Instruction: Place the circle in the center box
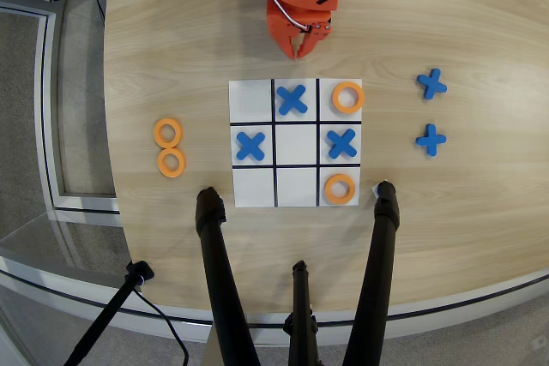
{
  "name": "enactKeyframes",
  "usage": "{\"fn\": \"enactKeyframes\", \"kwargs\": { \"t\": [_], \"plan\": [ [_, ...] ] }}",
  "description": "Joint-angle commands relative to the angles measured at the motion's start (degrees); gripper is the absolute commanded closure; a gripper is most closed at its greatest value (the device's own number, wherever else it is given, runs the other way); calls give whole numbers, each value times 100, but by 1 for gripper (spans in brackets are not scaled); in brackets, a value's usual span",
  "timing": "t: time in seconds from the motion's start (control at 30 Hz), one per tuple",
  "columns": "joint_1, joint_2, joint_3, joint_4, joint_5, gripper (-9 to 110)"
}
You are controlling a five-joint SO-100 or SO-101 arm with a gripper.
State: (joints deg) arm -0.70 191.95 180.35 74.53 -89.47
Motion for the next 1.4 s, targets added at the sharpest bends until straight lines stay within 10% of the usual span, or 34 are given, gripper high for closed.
{"fn": "enactKeyframes", "kwargs": {
  "t": [0.0, 0.6, 1.37],
  "plan": [
    [141, -149, 35, 149, -79, 98],
    [281, -896, -729, -211, -9, 93],
    [2145, -7532, -6680, -1459, 290, 79]
  ]
}}
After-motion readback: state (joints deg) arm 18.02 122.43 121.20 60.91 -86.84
